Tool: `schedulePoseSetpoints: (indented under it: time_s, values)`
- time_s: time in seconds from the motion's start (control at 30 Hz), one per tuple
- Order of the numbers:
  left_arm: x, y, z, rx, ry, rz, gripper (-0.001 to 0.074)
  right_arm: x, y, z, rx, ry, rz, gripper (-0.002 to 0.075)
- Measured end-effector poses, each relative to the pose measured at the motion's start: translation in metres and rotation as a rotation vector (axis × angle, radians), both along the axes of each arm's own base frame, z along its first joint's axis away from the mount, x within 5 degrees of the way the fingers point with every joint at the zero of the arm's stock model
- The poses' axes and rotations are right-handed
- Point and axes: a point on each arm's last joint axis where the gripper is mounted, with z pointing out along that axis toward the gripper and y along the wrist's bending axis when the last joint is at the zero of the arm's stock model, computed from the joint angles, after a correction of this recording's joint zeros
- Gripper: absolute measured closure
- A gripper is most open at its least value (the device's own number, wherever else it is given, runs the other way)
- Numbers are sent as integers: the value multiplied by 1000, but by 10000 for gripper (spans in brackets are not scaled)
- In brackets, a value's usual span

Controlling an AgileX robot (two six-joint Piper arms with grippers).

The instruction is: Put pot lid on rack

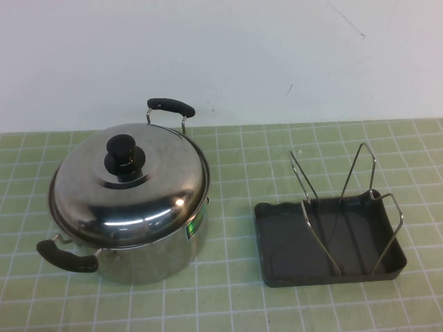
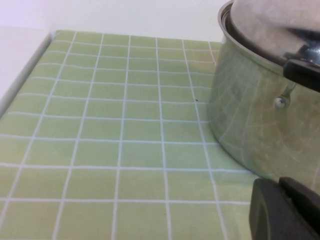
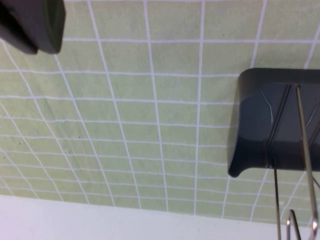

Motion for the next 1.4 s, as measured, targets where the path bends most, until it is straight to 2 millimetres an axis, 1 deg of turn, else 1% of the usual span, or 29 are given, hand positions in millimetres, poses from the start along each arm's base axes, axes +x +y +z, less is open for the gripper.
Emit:
schedulePoseSetpoints:
  time_s: [0.17,0.27,0.33,0.43,0.5,0.57,0.7,0.87,0.93,0.97,1.03,1.1,1.13,1.2,1.27,1.33,1.4]
  values:
    - [0,3,0,109,-5,9,737,0,0,0,0,0,0,727]
    - [0,3,1,101,-17,10,737,0,0,0,0,0,0,727]
    - [1,1,4,-1,-49,13,737,0,0,0,0,0,0,727]
    - [3,-2,18,-347,-193,30,737,0,0,0,0,0,0,727]
    - [3,-1,28,-535,-292,39,737,0,0,0,0,0,0,727]
    - [2,1,36,-627,-379,42,737,0,0,0,0,0,0,727]
    - [1,2,41,-686,-443,43,737,0,0,0,0,0,0,727]
    - [0,3,44,-694,-477,42,737,0,0,0,0,0,0,727]
    - [0,3,44,-667,-480,36,737,0,0,0,0,0,0,727]
    - [0,2,44,-647,-471,33,737,0,0,0,0,0,0,727]
    - [1,0,43,-563,-376,27,737,0,0,0,0,0,0,727]
    - [-2,-1,56,-443,-286,31,737,0,0,0,0,0,0,727]
    - [-2,-1,66,-368,-252,38,737,0,0,0,0,0,0,727]
    - [2,1,85,-243,-205,50,737,0,0,0,0,0,0,727]
    - [10,2,103,-179,-194,49,737,0,0,0,0,0,0,727]
    - [23,1,120,-151,-212,39,737,0,0,0,0,0,0,727]
    - [38,0,130,-135,-237,25,737,0,0,0,0,0,0,727]
